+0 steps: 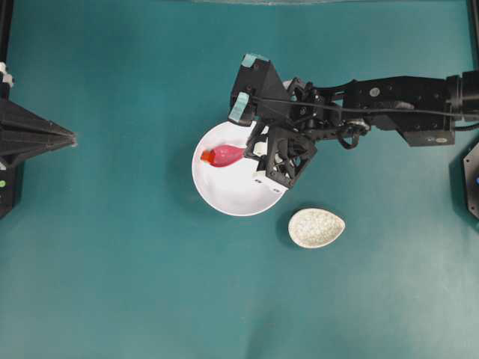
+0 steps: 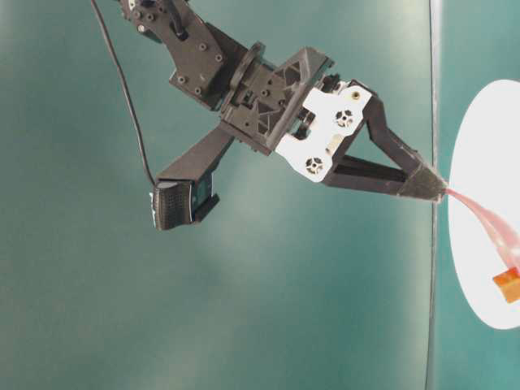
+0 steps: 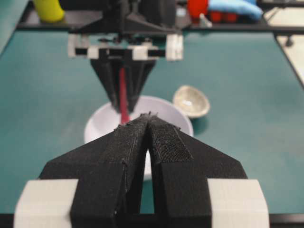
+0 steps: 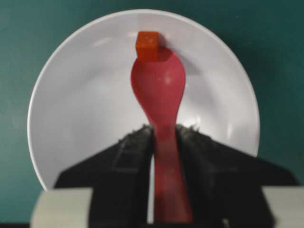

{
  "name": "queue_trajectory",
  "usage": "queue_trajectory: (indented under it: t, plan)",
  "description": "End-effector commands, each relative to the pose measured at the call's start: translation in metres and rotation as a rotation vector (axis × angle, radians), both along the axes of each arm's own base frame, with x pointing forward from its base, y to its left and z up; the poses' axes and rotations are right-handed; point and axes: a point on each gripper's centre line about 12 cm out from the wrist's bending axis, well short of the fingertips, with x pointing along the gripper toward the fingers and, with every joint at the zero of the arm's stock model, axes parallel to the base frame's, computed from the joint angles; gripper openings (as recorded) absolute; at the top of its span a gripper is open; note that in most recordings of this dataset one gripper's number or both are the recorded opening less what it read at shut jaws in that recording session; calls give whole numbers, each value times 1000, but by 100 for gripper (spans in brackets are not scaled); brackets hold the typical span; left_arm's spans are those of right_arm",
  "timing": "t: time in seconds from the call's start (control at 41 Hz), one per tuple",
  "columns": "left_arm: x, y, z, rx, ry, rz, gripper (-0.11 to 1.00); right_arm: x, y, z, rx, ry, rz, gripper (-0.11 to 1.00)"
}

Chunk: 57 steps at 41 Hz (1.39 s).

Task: Grip the spoon and scoop the red block from the bowl with right arm.
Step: 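Push the spoon under the red cube with the right gripper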

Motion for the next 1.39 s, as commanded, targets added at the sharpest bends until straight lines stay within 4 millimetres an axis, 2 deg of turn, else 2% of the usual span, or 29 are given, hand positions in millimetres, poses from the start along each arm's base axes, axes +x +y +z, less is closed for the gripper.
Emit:
queue_trajectory:
  t: [0.0, 0.39, 1.073, 1.366]
  plan:
    - [2, 0, 5, 6, -9, -2, 0, 6, -2, 21, -9, -68, -5, 25]
    - [2, 0, 5, 5, -9, -2, 0, 3, -2, 33, -15, -112, -7, 25]
    - [2, 0, 5, 3, -9, -2, 0, 6, 2, 37, -20, -156, 1, 25]
    - [2, 0, 5, 3, -8, -2, 0, -3, 4, 38, -16, -163, -1, 25]
